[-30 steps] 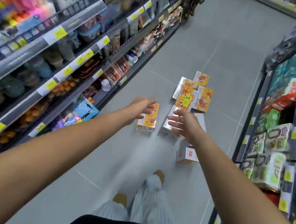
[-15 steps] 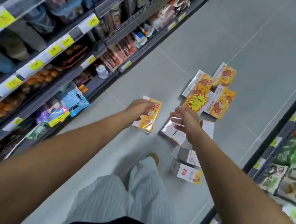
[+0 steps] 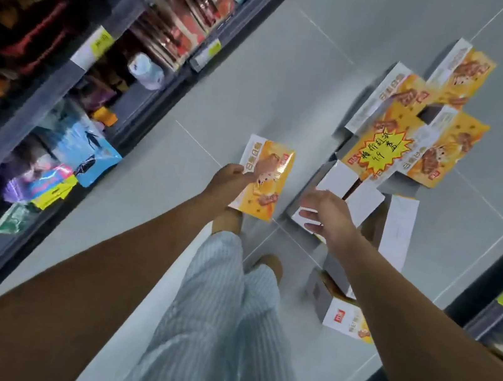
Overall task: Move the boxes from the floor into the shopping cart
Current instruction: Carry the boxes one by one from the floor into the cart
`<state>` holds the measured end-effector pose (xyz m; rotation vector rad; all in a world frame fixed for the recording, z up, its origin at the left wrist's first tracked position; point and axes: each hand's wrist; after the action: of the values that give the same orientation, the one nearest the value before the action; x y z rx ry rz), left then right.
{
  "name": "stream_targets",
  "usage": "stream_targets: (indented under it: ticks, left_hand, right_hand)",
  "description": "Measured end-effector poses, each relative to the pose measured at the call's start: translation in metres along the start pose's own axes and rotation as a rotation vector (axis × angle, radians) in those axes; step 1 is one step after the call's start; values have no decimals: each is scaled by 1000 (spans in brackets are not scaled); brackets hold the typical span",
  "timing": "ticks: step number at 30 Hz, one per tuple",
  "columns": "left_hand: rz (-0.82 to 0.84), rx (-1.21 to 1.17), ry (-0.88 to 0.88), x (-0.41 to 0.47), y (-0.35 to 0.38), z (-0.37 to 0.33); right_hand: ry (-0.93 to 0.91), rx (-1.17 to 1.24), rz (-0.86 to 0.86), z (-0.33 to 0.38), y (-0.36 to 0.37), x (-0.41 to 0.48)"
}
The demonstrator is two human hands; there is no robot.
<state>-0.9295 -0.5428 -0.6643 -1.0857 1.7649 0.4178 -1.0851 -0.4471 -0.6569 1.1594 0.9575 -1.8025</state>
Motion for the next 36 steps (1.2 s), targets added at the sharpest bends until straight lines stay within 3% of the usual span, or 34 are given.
stream_targets:
  ticks: [8,13,17,21,24,36]
  left_hand:
    - [-20,44,-94,175,7,76]
    - [45,-7,-112,253,21,107]
    - [128,-23,-118,285,29,131]
    - [142,-26,-64,292,30,139]
    - [185,-79,-84,291,28,138]
    - [173,-122,-54,191,8,99]
  right_hand:
    - [47,-61,-23,-43,56,189]
    - [53,41,-96,-80,89,282]
    - [63,144,12,-103,102,315]
    - [15,259,174,-114,108,322]
    - [11,284,205,-111,107,315]
    - [18,266,138,-73,71,215]
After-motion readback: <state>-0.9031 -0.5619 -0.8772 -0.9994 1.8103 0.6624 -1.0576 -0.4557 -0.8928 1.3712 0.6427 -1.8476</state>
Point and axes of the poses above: each hand's wrist, its own x-axis towards the middle knuckle, its own y-axis out of the palm, z = x × y, and after that the axes turned 6 degrees about -x, right-handed
